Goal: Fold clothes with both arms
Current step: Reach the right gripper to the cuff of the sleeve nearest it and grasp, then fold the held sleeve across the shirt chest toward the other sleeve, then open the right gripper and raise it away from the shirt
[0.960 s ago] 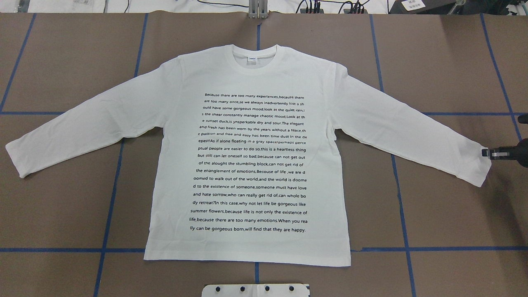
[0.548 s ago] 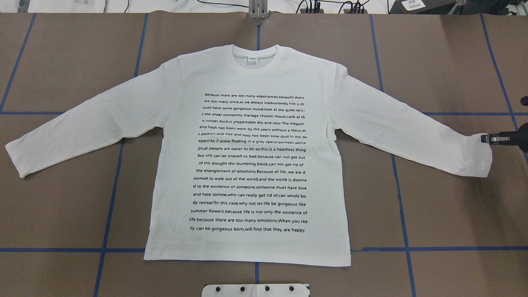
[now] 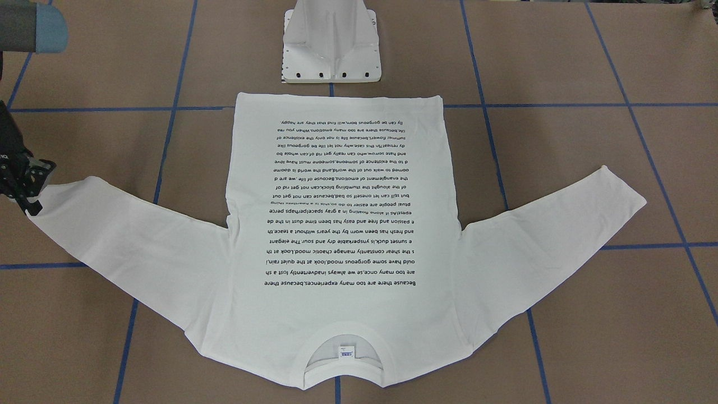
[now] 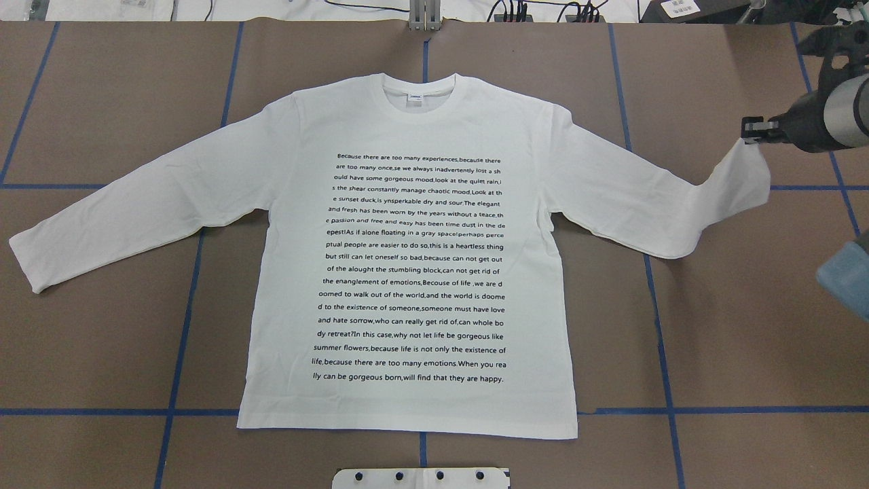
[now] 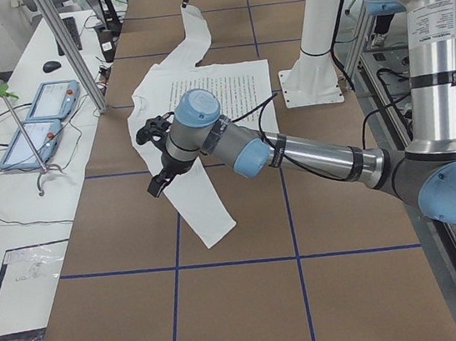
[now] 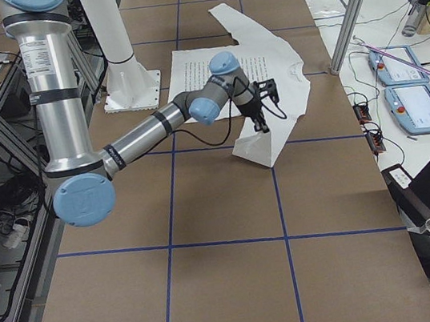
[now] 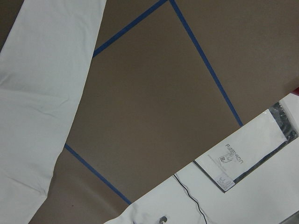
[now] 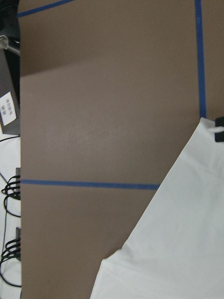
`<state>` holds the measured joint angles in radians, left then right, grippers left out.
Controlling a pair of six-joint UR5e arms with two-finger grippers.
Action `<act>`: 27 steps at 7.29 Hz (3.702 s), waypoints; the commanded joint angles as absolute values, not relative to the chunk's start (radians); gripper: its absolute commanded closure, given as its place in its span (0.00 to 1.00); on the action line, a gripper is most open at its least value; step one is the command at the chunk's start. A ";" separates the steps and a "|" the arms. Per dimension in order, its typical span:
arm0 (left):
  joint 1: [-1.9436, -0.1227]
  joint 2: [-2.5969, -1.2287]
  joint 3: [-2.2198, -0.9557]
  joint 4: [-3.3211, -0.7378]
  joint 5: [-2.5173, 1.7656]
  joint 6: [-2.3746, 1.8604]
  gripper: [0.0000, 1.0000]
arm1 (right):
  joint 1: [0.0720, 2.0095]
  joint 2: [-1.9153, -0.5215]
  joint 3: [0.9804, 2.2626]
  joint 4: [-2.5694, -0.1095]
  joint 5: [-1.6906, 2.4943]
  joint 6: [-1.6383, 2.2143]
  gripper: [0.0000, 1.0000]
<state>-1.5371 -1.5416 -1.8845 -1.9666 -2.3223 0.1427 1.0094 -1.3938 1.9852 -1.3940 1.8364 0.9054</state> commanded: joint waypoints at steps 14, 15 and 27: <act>-1.531 -1.557 -1.828 -1.970 -2.318 0.137 0.00 | 0.593 -0.300 1.062 -1.513 1.567 1.339 0.00; -1.513 -1.555 -1.806 -1.970 -2.318 0.137 0.00 | 0.638 -0.399 1.210 -1.567 1.642 1.291 0.00; -0.907 -1.356 -1.549 -2.612 -2.016 -0.371 0.04 | 1.020 -1.138 1.916 -1.637 2.062 0.646 0.00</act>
<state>-0.9364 -1.3557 -1.5508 -2.6114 -2.0325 -0.3718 1.0209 -1.1262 1.9050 -1.6368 2.0631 0.6467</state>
